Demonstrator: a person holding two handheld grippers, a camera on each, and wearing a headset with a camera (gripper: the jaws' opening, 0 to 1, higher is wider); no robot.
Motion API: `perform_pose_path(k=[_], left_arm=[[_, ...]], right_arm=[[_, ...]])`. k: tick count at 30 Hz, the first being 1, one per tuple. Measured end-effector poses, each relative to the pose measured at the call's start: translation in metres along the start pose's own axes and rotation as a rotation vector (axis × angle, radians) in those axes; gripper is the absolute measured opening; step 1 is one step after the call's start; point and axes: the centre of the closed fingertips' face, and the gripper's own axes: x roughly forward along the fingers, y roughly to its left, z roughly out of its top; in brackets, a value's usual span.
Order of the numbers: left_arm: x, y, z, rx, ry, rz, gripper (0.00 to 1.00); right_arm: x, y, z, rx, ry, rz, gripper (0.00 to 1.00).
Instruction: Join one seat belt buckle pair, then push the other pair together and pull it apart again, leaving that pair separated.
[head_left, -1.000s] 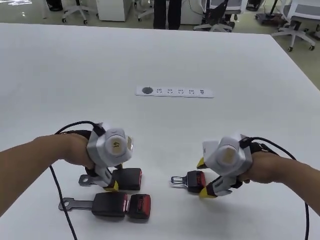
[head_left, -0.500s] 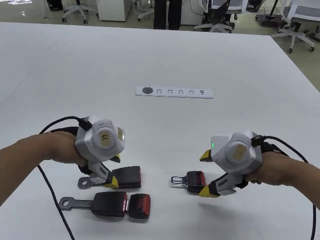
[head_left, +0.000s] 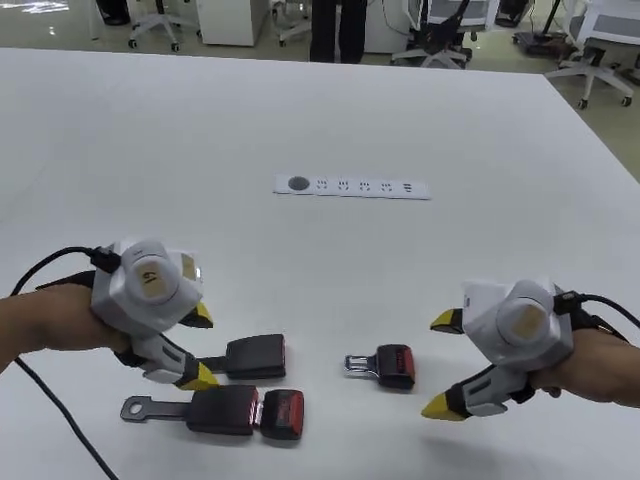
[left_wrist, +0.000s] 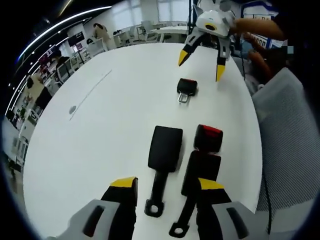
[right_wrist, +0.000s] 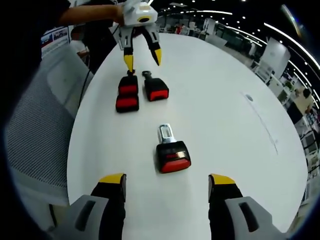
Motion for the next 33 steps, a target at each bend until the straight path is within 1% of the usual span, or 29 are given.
perform_pose_path(k=[3,6,7,8,10,12,13,15,17,20,22,24,25,26,28,30,32,33], left_arm=[[-0.007,-0.01,-0.006,-0.05,-0.032,0.01,0.5],[-0.01,-0.013,-0.014,-0.103,-0.065,0.033,0.52],[-0.011,-0.013,-0.015,-0.118,-0.083,0.043,0.52],[-0.012,-0.014,-0.016,-0.135,-0.099,0.052,0.53],[-0.016,-0.019,-0.019,-0.204,-0.145,0.073,0.55],[-0.02,-0.023,-0.022,-0.238,-0.182,0.089,0.57],[-0.02,-0.023,-0.023,-0.243,-0.189,0.094,0.57],[-0.024,-0.028,-0.026,-0.271,-0.214,0.115,0.59],[-0.029,-0.031,-0.026,-0.287,-0.252,0.136,0.61],[-0.033,-0.03,-0.033,-0.319,-0.286,0.164,0.65],[-0.038,-0.03,-0.033,-0.337,-0.311,0.191,0.67],[-0.041,-0.027,-0.035,-0.34,-0.345,0.22,0.67],[-0.043,-0.027,-0.036,-0.341,-0.354,0.226,0.67],[-0.045,-0.029,-0.034,-0.339,-0.362,0.238,0.68],[-0.048,-0.03,-0.032,-0.345,-0.385,0.256,0.69],[-0.05,-0.028,-0.035,-0.359,-0.41,0.27,0.72],[-0.051,-0.027,-0.038,-0.358,-0.423,0.286,0.77],[-0.05,-0.026,-0.041,-0.357,-0.423,0.287,0.79]], right_arm=[[-0.003,0.002,-0.003,0.024,-0.014,-0.011,0.68],[-0.006,0.005,-0.003,0.076,-0.047,-0.024,0.7],[-0.008,0.006,0.0,0.104,-0.068,-0.034,0.71],[-0.009,0.007,0.0,0.118,-0.078,-0.041,0.72],[-0.008,0.005,-0.004,0.143,-0.089,-0.053,0.73],[-0.011,0.008,-0.003,0.158,-0.103,-0.063,0.75],[-0.012,0.009,-0.002,0.17,-0.114,-0.071,0.75],[-0.012,0.009,-0.003,0.184,-0.137,-0.084,0.76],[-0.013,0.013,-0.001,0.19,-0.154,-0.092,0.78],[-0.013,0.017,-0.001,0.205,-0.177,-0.1,0.8],[-0.016,0.02,0.002,0.216,-0.192,-0.113,0.8],[-0.016,0.023,0.002,0.225,-0.212,-0.12,0.81],[-0.016,0.024,0.002,0.233,-0.22,-0.122,0.82],[-0.016,0.026,0.003,0.245,-0.233,-0.128,0.83],[-0.019,0.029,0.006,0.252,-0.258,-0.143,0.84],[-0.019,0.032,0.007,0.266,-0.275,-0.148,0.87],[-0.021,0.036,0.009,0.288,-0.294,-0.159,0.9],[-0.021,0.038,0.009,0.308,-0.303,-0.161,0.91]])
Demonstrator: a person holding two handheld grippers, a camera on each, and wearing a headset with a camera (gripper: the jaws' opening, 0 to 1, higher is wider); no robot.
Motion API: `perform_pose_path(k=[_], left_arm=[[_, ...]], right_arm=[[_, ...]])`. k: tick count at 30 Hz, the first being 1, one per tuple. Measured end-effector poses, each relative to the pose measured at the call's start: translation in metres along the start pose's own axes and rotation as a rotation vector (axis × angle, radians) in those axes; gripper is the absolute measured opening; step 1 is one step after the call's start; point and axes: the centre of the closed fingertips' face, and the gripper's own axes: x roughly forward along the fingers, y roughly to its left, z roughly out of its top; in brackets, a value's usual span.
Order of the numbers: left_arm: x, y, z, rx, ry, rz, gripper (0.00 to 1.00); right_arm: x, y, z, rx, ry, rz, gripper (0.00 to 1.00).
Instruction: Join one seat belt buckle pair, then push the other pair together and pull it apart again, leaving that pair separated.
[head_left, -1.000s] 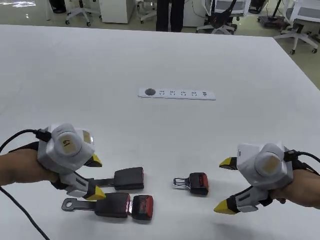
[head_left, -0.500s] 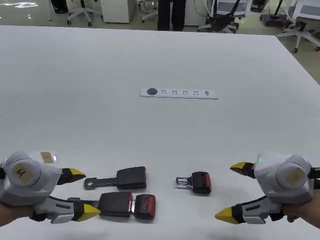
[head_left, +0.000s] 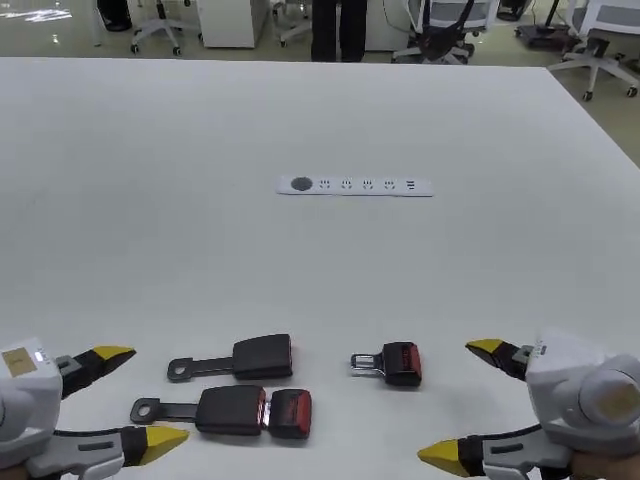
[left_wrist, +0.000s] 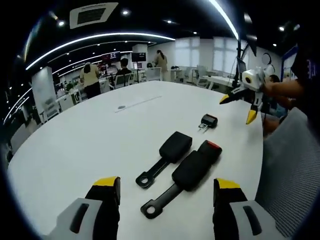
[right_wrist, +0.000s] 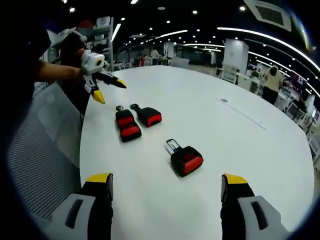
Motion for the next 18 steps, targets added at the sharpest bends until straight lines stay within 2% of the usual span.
perform_pose_path(k=[2,5,8,10,12,18], left_arm=[[0.001,0.001,-0.001,-0.007,-0.012,0.003,0.84],[0.002,-0.003,0.0,-0.003,-0.02,-0.007,0.93],[0.003,-0.011,-0.001,-0.003,-0.03,-0.024,0.99],[0.003,-0.015,0.001,-0.008,-0.044,-0.033,1.0],[0.002,-0.015,-0.003,-0.009,-0.049,-0.045,1.0],[0.002,-0.014,-0.008,0.007,-0.027,-0.051,1.0]], right_arm=[[0.0,0.001,0.0,0.029,-0.029,-0.017,0.93],[0.002,0.005,-0.002,0.029,-0.043,-0.017,0.99],[0.001,0.008,0.004,0.035,-0.084,-0.021,0.99],[0.0,0.01,0.005,0.034,-0.093,-0.021,0.99],[0.0,0.013,0.006,0.028,-0.092,-0.019,0.99],[0.001,0.018,0.005,0.01,-0.076,-0.013,0.99]])
